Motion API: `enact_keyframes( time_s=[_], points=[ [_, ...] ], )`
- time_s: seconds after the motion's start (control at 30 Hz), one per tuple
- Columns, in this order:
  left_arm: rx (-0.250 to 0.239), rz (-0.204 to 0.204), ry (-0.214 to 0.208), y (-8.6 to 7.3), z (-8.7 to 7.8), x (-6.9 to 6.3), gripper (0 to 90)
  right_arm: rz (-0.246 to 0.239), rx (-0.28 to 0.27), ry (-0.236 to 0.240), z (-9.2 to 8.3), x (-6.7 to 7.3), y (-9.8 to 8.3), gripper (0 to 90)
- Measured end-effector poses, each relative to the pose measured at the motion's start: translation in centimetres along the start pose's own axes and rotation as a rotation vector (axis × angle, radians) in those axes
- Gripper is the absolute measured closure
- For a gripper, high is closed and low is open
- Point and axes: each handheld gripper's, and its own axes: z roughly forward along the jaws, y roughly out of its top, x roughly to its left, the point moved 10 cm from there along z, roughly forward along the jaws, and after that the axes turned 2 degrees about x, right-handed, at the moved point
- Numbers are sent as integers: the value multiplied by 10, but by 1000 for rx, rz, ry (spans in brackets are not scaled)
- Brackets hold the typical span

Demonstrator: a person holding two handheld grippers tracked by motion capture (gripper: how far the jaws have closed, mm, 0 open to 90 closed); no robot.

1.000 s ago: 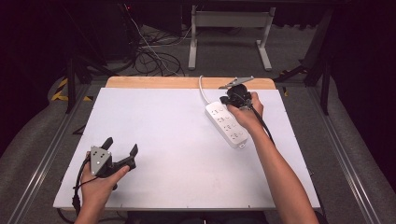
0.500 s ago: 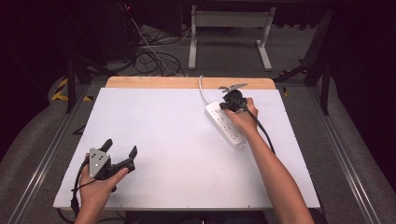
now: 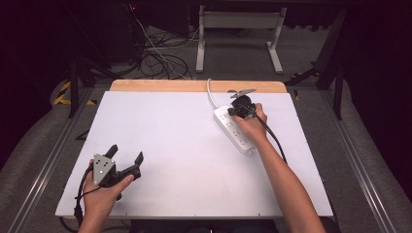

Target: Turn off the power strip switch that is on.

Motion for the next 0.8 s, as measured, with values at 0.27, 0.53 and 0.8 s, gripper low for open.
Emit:
enact_keyframes(
  time_s=[0.27,0.53,0.8],
  points=[
    [1,-3,1,0,0,1,111,22,-13,-5,-1,-3,-2,900],
    [5,-4,-3,-1,1,0,112,4,-17,-23,0,0,0,900],
    [4,-8,0,-1,0,0,112,-7,-4,-44,1,1,0,900]
  ],
)
